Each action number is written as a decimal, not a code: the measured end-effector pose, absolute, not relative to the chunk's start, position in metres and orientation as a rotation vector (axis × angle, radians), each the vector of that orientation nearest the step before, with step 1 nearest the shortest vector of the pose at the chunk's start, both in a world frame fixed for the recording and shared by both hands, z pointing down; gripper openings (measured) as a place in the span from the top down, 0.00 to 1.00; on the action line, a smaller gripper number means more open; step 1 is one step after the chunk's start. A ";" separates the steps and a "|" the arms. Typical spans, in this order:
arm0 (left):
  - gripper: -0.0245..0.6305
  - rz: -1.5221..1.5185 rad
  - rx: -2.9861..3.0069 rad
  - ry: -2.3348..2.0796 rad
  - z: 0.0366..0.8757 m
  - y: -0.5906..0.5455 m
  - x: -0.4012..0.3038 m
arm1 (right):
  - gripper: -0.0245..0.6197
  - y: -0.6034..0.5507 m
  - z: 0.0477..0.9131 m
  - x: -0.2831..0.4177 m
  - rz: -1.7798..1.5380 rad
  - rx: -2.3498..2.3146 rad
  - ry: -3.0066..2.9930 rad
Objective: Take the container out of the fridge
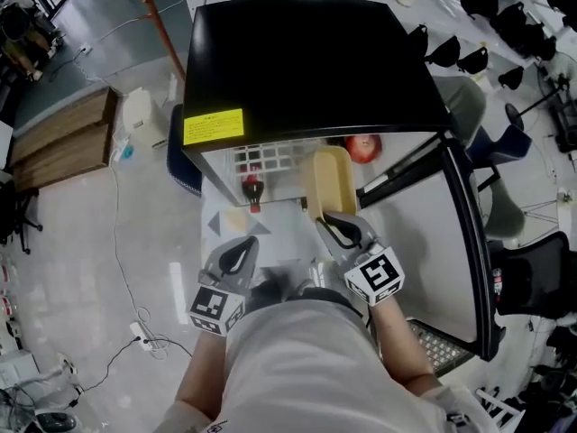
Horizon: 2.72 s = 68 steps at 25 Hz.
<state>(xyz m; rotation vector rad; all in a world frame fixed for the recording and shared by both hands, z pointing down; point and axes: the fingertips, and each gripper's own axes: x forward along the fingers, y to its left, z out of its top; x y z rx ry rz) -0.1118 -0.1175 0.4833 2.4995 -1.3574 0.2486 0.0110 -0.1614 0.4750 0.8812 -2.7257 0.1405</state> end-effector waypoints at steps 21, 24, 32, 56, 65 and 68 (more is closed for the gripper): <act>0.95 0.243 2.664 -1.059 0.477 -0.138 -0.031 | 0.90 -0.129 0.476 0.084 0.324 1.068 -2.768; 0.95 0.235 2.681 -1.038 0.473 -0.139 -0.025 | 0.90 -0.127 0.474 0.091 0.349 1.094 -2.783; 0.95 0.207 2.702 -1.000 0.464 -0.139 -0.017 | 0.90 -0.124 0.465 0.097 0.388 1.134 -2.832; 0.95 0.197 2.698 -1.032 0.459 -0.135 -0.028 | 0.90 -0.120 0.457 0.089 0.399 1.135 -2.861; 0.95 0.194 2.692 -1.037 0.461 -0.135 -0.032 | 0.90 -0.120 0.459 0.082 0.373 1.118 -2.853; 0.95 0.194 2.692 -1.041 0.461 -0.136 -0.034 | 0.90 -0.120 0.459 0.081 0.365 1.117 -2.850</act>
